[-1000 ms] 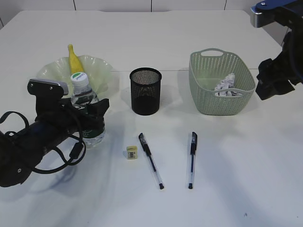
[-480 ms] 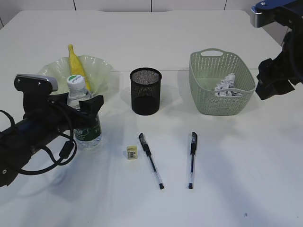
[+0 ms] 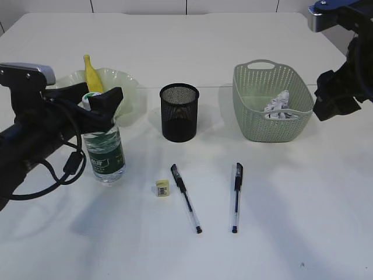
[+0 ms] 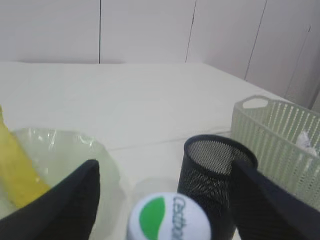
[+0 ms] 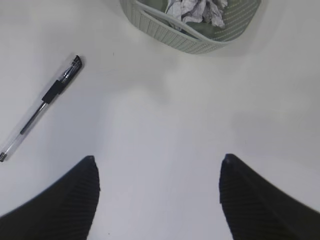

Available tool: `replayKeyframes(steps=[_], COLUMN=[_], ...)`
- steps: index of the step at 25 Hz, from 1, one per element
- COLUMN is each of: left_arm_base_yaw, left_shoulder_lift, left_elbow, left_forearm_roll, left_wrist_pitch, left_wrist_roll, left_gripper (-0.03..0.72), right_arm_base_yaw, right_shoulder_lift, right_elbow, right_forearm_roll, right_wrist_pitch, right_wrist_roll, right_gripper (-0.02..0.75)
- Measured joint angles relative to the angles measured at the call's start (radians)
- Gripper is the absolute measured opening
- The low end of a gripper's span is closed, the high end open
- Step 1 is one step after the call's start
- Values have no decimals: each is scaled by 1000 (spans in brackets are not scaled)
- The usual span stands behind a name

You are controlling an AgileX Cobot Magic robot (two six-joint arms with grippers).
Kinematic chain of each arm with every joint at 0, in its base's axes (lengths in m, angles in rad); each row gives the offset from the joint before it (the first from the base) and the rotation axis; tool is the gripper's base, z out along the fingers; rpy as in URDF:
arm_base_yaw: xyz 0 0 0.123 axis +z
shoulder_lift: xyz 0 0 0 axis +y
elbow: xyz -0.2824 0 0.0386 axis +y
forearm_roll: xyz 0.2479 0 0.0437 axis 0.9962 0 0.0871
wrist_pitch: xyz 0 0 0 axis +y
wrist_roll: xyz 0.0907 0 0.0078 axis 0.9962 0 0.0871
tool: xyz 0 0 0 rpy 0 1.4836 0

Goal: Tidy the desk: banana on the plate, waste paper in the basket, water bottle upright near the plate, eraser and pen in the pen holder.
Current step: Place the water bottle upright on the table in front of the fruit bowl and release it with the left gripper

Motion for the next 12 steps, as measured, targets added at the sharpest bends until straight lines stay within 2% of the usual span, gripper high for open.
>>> replayKeyframes(steps=[8, 12], left_arm_base_yaw=[0, 0], left_shoulder_lift=[-157, -264], left_elbow=[2, 3], left_forearm_roll=[0, -20], left_wrist_pitch=[9, 124], left_wrist_roll=[18, 20], left_gripper=[571, 571], right_arm_base_yaw=[0, 0], right_shoulder_lift=[0, 0], right_elbow=[0, 0], right_forearm_roll=[23, 45], right_wrist_pitch=[-2, -2], right_wrist_roll=[0, 0], right_gripper=[554, 554])
